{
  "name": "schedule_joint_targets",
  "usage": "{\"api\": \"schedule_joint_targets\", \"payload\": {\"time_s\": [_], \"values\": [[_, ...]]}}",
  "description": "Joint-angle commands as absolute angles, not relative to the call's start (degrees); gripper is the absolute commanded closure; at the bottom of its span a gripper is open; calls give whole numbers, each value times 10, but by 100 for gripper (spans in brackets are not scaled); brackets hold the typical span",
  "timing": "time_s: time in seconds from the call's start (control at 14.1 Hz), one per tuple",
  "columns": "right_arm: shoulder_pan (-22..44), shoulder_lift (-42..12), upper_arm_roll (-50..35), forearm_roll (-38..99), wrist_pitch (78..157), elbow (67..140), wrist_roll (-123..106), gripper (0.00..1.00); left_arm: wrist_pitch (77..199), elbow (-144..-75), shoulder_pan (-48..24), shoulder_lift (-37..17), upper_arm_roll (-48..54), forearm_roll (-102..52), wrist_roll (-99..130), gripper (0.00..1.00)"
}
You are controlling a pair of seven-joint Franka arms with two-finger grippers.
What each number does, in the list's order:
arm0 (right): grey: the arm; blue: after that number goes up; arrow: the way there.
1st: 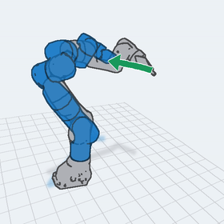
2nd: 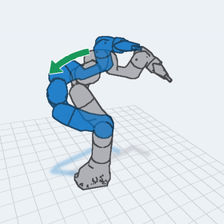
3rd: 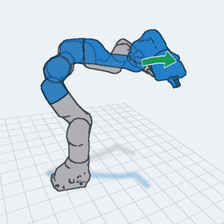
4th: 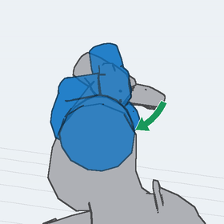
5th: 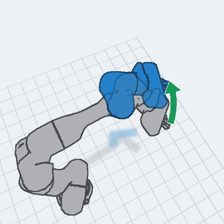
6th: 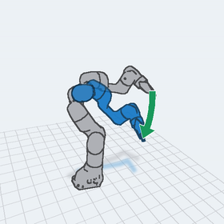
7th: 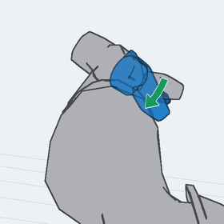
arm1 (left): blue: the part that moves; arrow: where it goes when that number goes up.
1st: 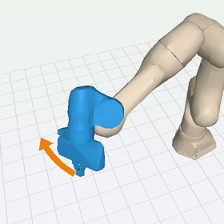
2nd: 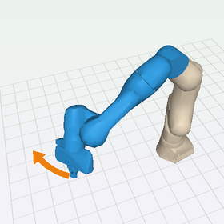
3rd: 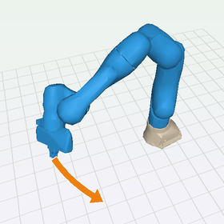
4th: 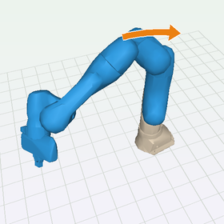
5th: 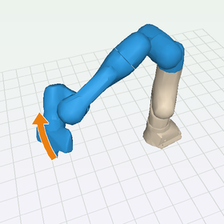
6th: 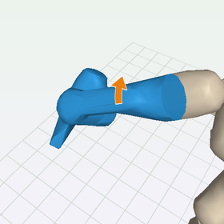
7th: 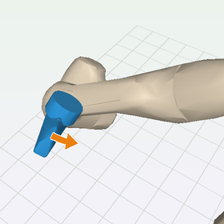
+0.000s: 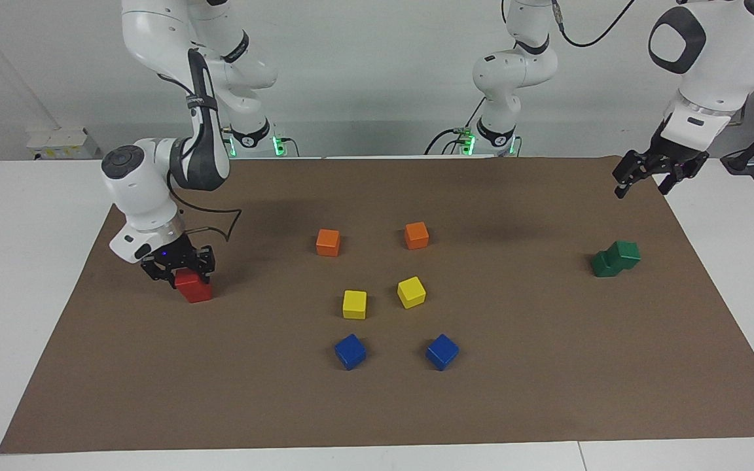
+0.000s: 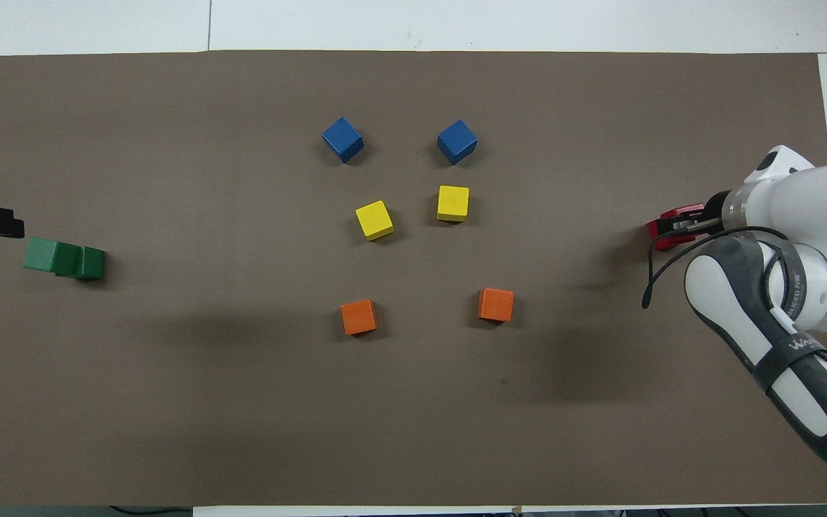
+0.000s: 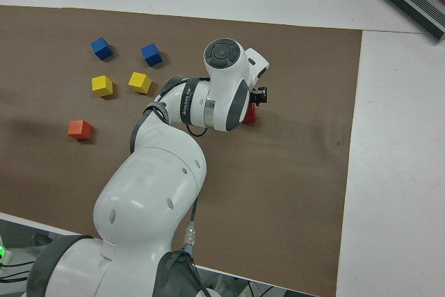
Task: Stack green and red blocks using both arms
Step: 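Open both grippers to release the stacked green and red blocks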
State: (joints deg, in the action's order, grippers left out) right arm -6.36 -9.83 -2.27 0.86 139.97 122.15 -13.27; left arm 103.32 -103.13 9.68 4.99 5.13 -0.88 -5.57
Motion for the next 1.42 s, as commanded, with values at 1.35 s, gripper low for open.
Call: {"api": "schedule_joint_targets", "payload": {"time_s": [1.35], "values": [[-51,106,-30,14,987,1022,-75,0,933,-979,27,33,28,-10,-22,0]]}}
